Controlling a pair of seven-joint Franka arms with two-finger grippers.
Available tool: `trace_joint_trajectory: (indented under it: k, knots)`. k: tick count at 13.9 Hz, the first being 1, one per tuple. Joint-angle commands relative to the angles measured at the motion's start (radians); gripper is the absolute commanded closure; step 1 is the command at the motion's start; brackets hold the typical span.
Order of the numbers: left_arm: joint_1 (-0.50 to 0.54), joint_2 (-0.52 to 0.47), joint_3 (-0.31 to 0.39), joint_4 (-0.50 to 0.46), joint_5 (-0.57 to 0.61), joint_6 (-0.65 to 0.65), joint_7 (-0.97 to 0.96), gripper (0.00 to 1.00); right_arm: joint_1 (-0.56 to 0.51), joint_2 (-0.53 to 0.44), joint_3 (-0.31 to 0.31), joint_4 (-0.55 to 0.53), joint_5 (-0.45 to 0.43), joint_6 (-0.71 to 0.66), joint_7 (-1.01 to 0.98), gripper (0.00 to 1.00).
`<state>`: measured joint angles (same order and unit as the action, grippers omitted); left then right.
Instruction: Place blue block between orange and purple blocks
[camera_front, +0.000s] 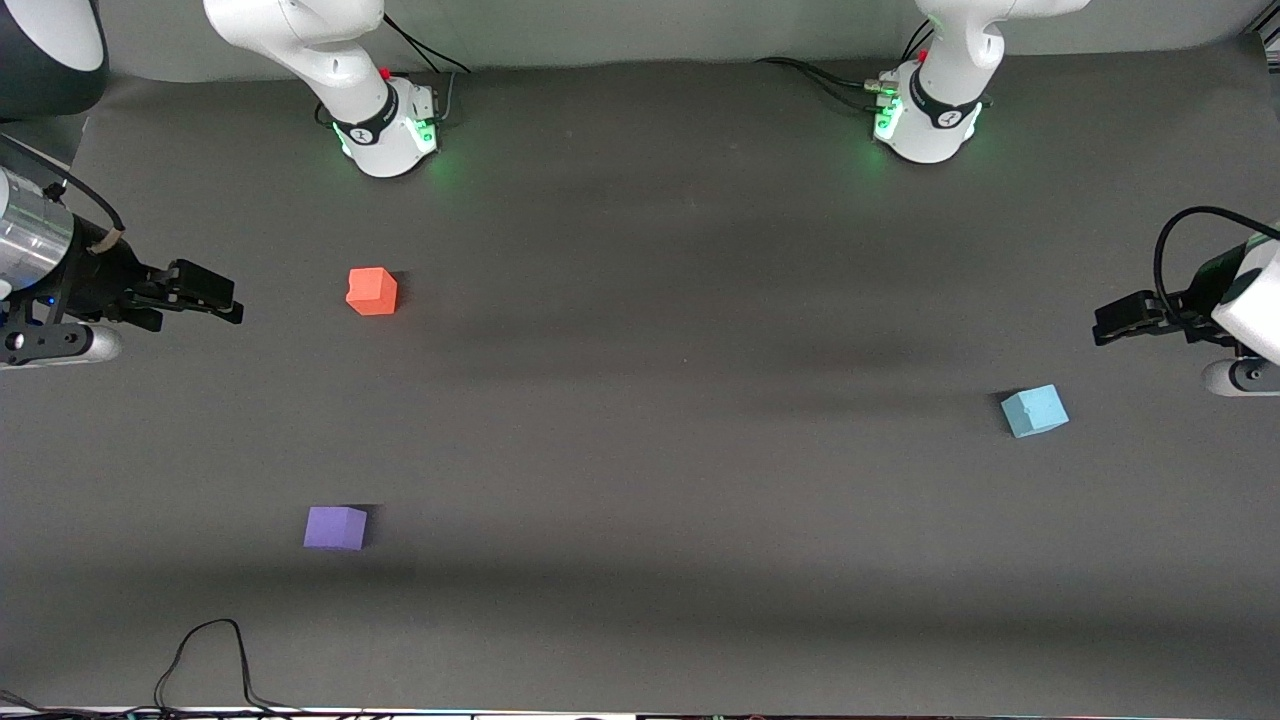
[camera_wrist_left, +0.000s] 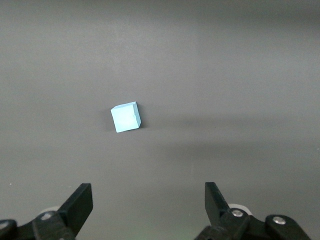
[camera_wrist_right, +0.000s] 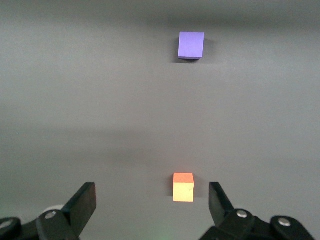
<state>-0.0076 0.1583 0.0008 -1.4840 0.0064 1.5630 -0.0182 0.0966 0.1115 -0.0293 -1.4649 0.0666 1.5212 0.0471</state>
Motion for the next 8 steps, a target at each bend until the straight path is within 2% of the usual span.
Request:
trace_joint_trajectory:
  k: [1, 6, 8]
  knots:
    - [0.003, -0.028, -0.004, -0.025, -0.008, -0.008, 0.015, 0.00, -0.001, 0.013, 0.002, 0.026, -0.007, -0.003, 0.024, 0.00]
    - [0.008, -0.029, -0.002, -0.036, 0.000, -0.015, 0.044, 0.00, -0.003, 0.016, 0.002, 0.028, -0.007, -0.003, 0.025, 0.00]
    - [0.021, -0.066, 0.030, -0.079, 0.006, -0.008, 0.078, 0.00, -0.003, 0.020, 0.002, 0.026, -0.007, -0.006, 0.024, 0.00]
